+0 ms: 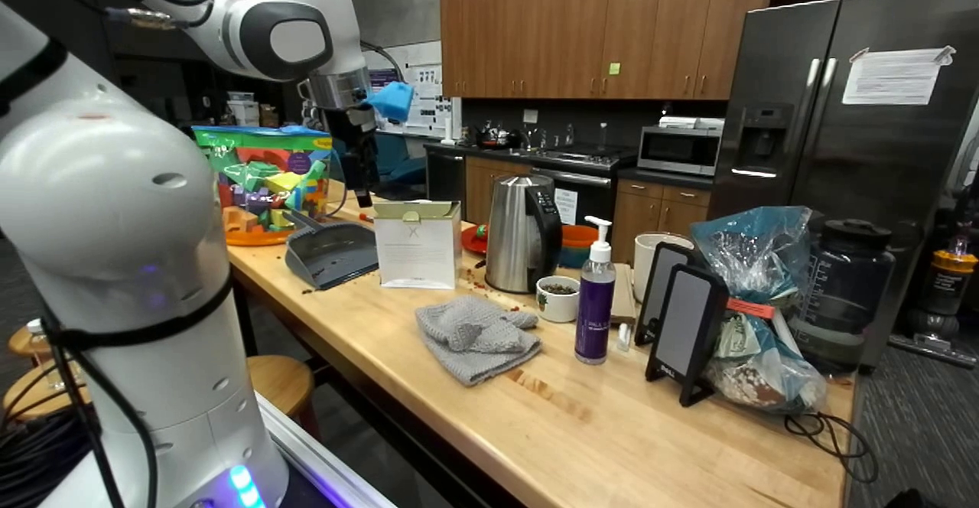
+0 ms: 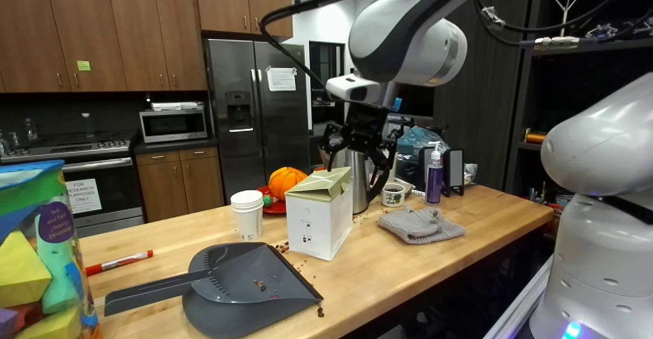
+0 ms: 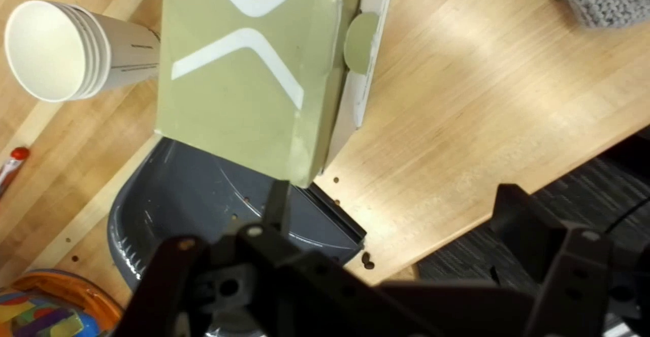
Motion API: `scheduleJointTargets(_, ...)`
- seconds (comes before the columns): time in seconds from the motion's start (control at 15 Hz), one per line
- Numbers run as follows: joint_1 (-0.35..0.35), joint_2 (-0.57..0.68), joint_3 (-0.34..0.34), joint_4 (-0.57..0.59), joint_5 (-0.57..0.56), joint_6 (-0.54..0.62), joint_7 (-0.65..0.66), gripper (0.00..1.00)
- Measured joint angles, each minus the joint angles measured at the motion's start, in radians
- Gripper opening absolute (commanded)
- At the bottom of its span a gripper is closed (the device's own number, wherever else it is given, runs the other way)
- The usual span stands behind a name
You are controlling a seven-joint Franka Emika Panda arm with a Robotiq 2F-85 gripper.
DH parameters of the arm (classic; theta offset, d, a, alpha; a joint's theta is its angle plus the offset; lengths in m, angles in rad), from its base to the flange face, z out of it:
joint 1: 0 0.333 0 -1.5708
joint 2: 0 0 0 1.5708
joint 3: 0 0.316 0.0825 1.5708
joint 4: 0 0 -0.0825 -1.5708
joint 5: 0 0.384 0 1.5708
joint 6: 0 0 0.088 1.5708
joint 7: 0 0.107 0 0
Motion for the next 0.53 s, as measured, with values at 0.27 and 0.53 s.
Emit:
scheduleJointTargets(0.27, 0.24, 0.11, -0.292, 0.002, -0.258, -0.002, 0.098, 1.0)
scheduleJointTargets(0.53, 0.434, 0.186, -0.526, 0.019, -0.366, -0.009, 0.109, 1.0)
